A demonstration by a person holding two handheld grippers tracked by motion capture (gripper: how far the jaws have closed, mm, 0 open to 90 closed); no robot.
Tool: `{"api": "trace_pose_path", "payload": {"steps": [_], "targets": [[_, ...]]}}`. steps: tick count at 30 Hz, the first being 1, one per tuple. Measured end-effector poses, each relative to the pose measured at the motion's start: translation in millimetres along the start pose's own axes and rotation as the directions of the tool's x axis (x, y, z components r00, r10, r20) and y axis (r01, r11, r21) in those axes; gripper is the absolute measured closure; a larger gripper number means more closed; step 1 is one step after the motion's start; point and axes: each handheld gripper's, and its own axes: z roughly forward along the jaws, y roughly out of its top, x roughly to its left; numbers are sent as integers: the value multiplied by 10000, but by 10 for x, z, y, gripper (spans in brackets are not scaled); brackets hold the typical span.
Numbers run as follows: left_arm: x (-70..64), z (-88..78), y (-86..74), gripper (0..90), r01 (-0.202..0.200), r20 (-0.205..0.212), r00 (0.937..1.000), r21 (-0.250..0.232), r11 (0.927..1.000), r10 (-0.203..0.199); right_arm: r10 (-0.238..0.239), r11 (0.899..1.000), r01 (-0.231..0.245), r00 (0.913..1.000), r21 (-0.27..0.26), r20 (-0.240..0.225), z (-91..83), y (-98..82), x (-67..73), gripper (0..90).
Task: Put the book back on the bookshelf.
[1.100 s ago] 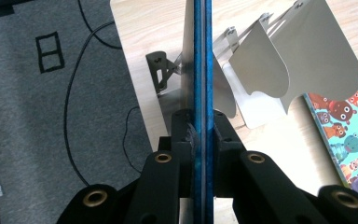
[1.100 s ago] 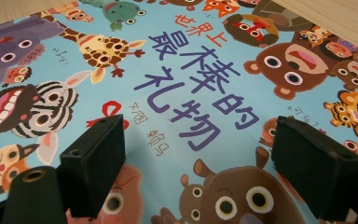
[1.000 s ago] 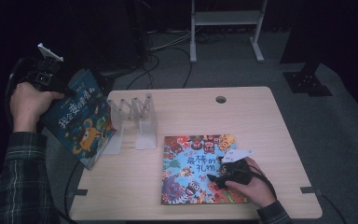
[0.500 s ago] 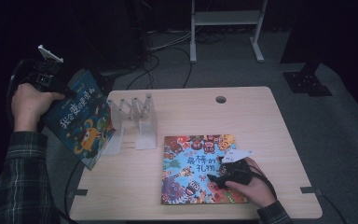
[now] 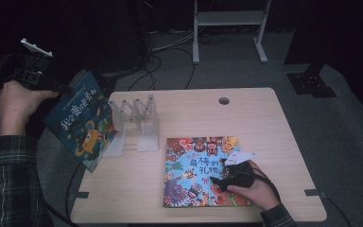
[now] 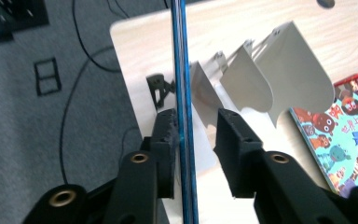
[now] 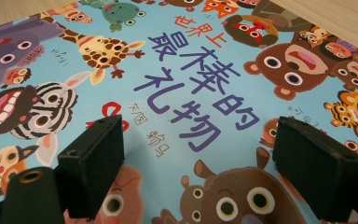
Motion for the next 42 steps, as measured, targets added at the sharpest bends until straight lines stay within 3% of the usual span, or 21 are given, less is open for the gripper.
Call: {"api": "trace_pose_path", "payload": {"steps": [7, 12, 17, 20, 23, 30, 34, 42], "targets": [[-145, -151, -13, 682, -567, 135, 9983, -415, 9975, 573, -12, 10000, 12, 10000, -32, -8, 8, -1, -3, 142], [-287, -175, -40, 630, -1187, 325, 9921, -638, 9909, 1210, -48, 10000, 48, 10000, -47, -18, 7, -1, -5, 143], [-459, -124, -90, 477, -2010, 604, 9764, -994, 9745, 2075, 29, 10000, -29, 10000, 46, -72, -7, 4, 7, 178], [-548, -40, -133, 390, -2323, 655, 9685, -1079, 9666, 2400, -51, 10000, 51, 10000, 27, -79, -15, 4, 0, 199], [-629, 46, -185, 354, -2517, 1012, 9591, -1221, 9601, 2644, -48, 10000, 48, 10000, 68, -69, -26, 4, -1, 215], [-867, 245, -323, 276, -3420, 1346, 9251, -1114, 9331, 3551, -33, 9999, 34, 10000, 96, -64, -46, 0, -6, 248], [-1010, 348, -385, 244, -3769, 1537, 9102, -775, 9230, 3846, 44, 9999, -43, 10000, 119, -72, -55, 0, 0, 265], [-1225, 628, -565, 195, -4007, 1818, 8969, -519, 9147, 4032, 27, 9999, -26, 10000, 120, -42, -70, -7, -15, 272]]}}
